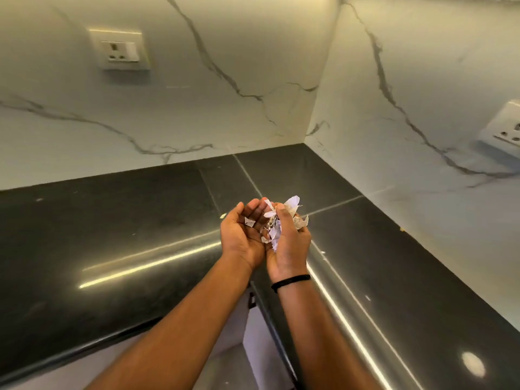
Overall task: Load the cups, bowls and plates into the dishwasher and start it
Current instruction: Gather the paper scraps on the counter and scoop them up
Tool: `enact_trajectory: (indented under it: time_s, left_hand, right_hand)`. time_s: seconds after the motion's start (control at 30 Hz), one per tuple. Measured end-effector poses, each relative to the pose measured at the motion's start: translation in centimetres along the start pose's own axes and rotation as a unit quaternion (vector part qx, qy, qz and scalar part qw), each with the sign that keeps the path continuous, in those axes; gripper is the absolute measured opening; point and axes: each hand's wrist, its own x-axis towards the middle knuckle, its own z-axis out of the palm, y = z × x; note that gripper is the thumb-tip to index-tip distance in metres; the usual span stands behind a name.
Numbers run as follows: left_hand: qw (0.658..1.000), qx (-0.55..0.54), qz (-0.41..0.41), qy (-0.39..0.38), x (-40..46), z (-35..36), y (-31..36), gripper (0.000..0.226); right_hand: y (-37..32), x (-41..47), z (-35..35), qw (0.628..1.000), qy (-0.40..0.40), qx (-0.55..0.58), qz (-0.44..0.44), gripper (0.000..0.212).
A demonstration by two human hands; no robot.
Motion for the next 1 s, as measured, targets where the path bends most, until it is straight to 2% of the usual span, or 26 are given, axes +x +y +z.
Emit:
enact_trajectory:
  time_s: [0.27,0.6,0.73,0.93,1.0]
  left_hand:
    - [0.986,-0.077,0.125,0.081,-7.1,-10.1,14.1,0.042]
    - [0.956,-0.117,0.243,0.118,-20.6,-26.0,28.2,0.055]
    - [0.949,-0.102,0.258,0.151,-24.1,-32.1,29.7,0.052]
    - [0.938,-0.124,0.203,0.253,-25.8,-42.8,26.3,0.04]
    - [0.932,-0.129,0.18,0.287,-25.2,-46.4,24.4,0.037]
  right_hand:
    - [11.1,-10.1,9.7,0.988,-0.108,-0.012,0.106,0.009]
    - [25.2,-28.2,17.8,0.958,-0.186,-0.005,0.219,0.009]
    - [29.7,-33.3,17.1,0.949,-0.188,-0.017,0.253,0.007]
    - [37.3,-38.0,10.2,0.93,-0.113,-0.091,0.337,0.038]
    - [40.1,-38.3,7.2,0.92,-0.089,-0.11,0.365,0.039]
